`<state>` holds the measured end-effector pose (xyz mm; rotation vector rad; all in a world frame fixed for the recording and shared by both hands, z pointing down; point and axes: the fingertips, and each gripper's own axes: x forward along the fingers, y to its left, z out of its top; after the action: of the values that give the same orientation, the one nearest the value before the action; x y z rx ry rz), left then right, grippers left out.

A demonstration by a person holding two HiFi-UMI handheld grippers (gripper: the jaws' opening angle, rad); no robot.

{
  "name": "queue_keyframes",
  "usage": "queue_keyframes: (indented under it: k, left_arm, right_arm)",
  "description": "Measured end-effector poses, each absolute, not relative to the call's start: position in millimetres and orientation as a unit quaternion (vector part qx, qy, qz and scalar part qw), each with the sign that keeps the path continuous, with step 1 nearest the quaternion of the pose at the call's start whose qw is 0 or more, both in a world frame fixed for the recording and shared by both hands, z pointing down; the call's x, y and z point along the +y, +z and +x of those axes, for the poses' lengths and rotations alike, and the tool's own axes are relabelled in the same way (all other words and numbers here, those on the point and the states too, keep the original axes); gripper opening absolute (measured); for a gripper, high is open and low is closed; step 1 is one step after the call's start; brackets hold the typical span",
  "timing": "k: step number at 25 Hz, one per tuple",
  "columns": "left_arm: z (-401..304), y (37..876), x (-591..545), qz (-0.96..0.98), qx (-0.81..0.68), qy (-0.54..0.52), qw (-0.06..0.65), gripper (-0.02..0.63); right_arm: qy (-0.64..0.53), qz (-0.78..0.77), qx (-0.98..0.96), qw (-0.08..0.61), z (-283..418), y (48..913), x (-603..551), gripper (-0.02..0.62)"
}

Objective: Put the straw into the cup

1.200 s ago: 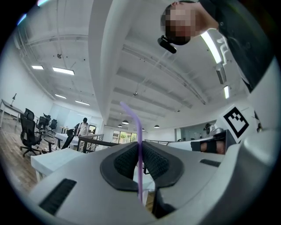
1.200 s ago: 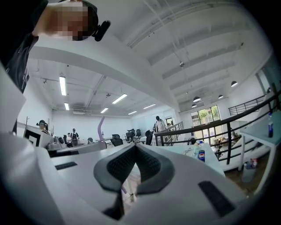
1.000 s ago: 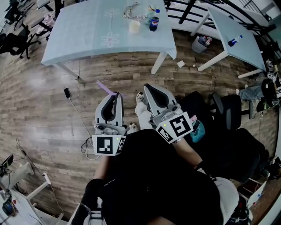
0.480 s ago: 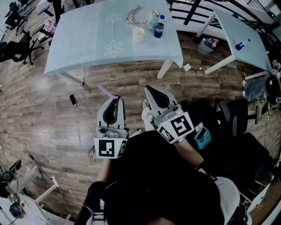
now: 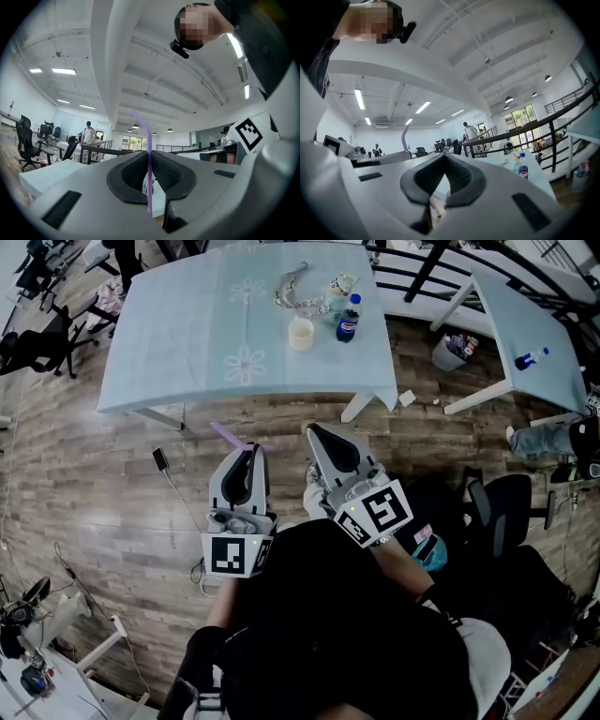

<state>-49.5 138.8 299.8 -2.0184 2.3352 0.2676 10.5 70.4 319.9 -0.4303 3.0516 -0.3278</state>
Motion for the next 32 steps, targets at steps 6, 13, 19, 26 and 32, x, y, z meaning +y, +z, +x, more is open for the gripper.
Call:
queue_keyframes:
  k: [6, 13, 19, 26, 32]
  left_arm:
    - [-71.7, 300.5, 79.6, -0.646, 0.759, 0.082, 0.019, 0.037]
    - [-90.9, 306.6, 17.6, -0.636, 0.766, 0.088, 0.014, 0.037]
    - [-105.0, 313.3, -17.5, -0.641, 0.763, 0.085, 0.01, 0.037]
    - [-120.2, 319.1, -54.3, -0.663, 0.745, 0.075, -0.001, 0.037]
    - [-135.8, 329.7, -93.5, -0.69, 0.721, 0.063, -0.007, 0.037]
  right_arm:
    - [-0.109, -0.133, 0.985, 0.021, -6.1, 319.5, 8.5, 0.009]
    - [-0.108, -0.127, 0.986, 0.029, -26.3, 317.7, -61.0, 0.009]
    - [-0.11, -0.129, 0.985, 0.027, -38.9, 322.5, -90.8, 0.009]
    - [-0.115, -0.161, 0.98, 0.022, -44.3, 325.5, -121.2, 0.009]
    - [-0.118, -0.205, 0.972, 0.014, -44.9, 332.6, -151.6, 0.009]
